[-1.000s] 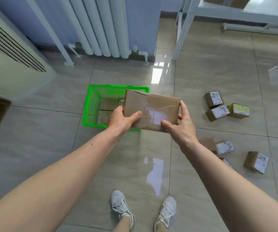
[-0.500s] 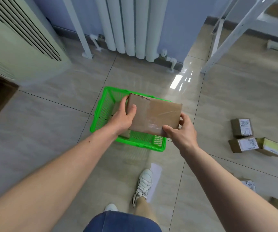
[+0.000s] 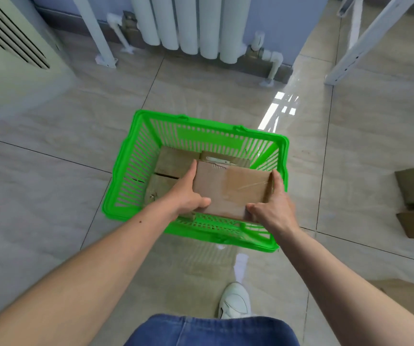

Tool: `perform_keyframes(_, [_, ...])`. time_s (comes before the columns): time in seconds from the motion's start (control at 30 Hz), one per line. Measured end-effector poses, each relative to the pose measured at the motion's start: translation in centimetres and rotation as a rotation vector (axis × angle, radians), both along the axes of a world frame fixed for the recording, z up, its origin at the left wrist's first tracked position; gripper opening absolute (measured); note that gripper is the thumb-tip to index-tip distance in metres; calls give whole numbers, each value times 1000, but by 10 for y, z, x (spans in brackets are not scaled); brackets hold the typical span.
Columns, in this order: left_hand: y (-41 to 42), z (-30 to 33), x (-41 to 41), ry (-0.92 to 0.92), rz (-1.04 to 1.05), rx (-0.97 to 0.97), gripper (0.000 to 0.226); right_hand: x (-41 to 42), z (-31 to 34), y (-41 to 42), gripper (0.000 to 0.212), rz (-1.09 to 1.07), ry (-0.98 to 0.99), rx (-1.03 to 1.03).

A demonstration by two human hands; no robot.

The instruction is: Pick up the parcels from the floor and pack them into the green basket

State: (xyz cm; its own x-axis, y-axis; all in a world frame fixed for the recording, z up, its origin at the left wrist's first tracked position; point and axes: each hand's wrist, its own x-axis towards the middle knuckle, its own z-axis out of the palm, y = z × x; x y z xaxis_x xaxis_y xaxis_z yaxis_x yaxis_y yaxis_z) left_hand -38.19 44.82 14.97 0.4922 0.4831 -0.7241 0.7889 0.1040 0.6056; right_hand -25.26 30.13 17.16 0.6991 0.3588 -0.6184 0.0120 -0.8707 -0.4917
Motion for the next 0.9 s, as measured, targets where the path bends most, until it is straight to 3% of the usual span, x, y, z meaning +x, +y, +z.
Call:
perform_keyframes(0.23, [2,-87,4,40,-103,3,124,-2,-83,3,103,93,-68,-148])
perform_keyframes(0.47, [2,-104,15,104,-200,23,122,1,-104,1,95,151,-123,-172])
perform_keyframes(0.6, [4,-107,9,134,-179,-58,103,-2,-100,2,85,240,-174,-199])
perform_keyframes(0.73, [3,-111,8,161,-176,-70,119,-3,-108,7,89,275,-165,-239])
perform_keyframes(0.9, [-3,-132,7,198,-210,100,121,-3,-136,10,92,294,-81,-296])
